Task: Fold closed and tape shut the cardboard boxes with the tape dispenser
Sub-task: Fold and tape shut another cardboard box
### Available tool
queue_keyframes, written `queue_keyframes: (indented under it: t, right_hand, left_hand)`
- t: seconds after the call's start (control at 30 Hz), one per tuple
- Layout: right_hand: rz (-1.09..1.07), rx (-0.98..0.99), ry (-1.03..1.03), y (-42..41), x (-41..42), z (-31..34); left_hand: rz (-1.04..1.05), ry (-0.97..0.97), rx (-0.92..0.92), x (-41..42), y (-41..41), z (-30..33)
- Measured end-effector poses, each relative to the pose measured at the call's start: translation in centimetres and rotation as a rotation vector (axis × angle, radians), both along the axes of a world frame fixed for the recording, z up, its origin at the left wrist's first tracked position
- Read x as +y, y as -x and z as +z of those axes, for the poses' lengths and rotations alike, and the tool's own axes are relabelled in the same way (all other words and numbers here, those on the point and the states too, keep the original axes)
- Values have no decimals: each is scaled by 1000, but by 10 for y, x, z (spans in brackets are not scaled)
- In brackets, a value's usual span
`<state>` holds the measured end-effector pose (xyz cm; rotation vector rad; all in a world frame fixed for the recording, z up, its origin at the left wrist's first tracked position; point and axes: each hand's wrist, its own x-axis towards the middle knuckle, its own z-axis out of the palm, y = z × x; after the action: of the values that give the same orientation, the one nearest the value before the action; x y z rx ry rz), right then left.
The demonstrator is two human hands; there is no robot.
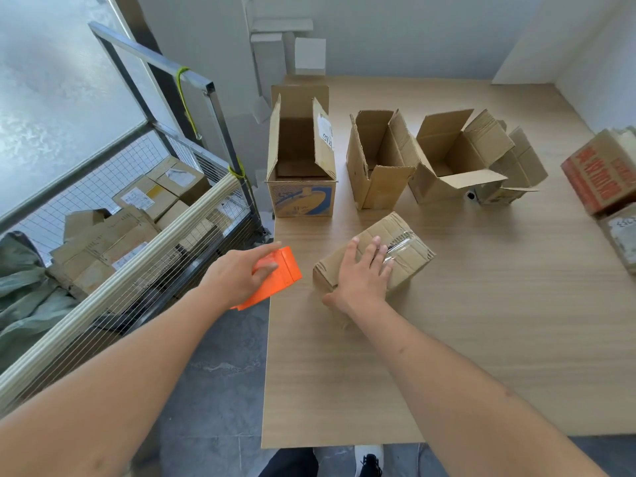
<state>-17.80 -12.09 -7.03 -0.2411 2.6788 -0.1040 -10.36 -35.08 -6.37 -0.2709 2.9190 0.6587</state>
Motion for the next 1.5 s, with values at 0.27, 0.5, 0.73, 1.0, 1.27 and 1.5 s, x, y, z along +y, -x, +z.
queue_keyframes:
  t: [0.27,0.5,0.73,1.0,1.27,1.5]
  right_hand:
    - [348,14,54,-7,49,5]
    - [552,-92,196,-9,77,16]
    - [-284,-66,1130,-10,75,52]
    - [86,107,1081,-8,56,94]
    - [487,215,701,2,50,103]
    - [393,331,787,0,69,98]
  left_hand:
    - [-109,-141,33,-8,-12,18]
    - [-313,-40,352,5,-23,30]
    - [-465,190,577,25,-33,42]
    - [-610,295,567,48,-38,61]
    - [-693,330,517,65,-40,69]
    - [-723,325,495,72,-46,68]
